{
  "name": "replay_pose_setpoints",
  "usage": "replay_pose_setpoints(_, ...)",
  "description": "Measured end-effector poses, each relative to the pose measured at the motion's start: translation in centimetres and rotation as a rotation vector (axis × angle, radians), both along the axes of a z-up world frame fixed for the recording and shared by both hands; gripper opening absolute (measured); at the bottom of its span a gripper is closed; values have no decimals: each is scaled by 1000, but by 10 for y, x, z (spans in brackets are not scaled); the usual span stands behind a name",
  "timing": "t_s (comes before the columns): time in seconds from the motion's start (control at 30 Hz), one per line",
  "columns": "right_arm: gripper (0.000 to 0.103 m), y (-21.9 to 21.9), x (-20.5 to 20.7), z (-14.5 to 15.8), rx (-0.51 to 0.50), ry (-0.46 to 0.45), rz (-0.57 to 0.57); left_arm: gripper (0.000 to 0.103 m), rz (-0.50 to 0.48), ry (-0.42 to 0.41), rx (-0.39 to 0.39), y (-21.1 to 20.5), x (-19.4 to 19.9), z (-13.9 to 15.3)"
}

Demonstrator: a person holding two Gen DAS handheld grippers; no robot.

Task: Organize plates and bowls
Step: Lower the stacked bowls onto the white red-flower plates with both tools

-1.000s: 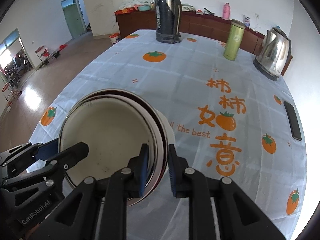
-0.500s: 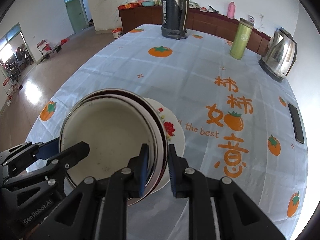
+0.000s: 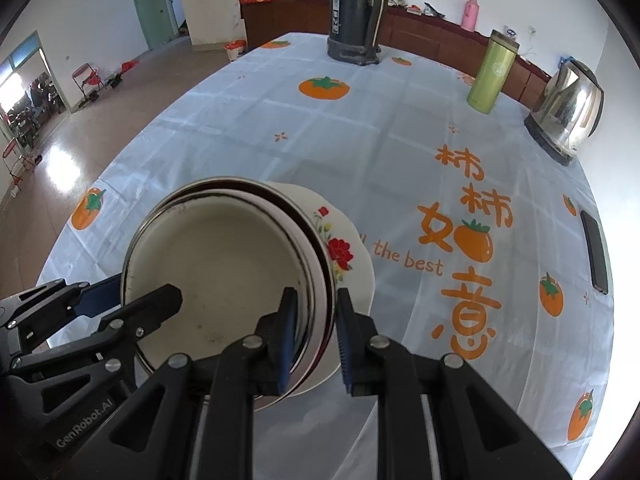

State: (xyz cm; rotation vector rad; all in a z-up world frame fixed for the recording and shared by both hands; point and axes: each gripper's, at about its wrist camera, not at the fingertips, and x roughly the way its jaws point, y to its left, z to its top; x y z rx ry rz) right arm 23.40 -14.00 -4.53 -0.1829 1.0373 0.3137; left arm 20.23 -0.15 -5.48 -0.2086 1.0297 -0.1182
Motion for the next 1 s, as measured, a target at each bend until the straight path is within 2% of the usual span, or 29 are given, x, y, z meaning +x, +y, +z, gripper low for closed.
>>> replay_pose_setpoints(0.17, 19, 2, 7, -2, -21, 19, 9, 35, -4, 41, -16, 1, 7, -10)
replay_pose_setpoints(0.53, 20, 4, 22, -3, -30, 39, 24, 36, -15, 45, -44, 3, 16, -10)
replay_pose_setpoints(0.9, 21, 3, 28, -10, -20, 94, 58, 38, -2, 84, -34, 2, 11, -8)
replay_pose_setpoints(1.0, 21, 1, 30, -13, -3, 95, 52, 38, 10, 83, -60, 5, 13, -10)
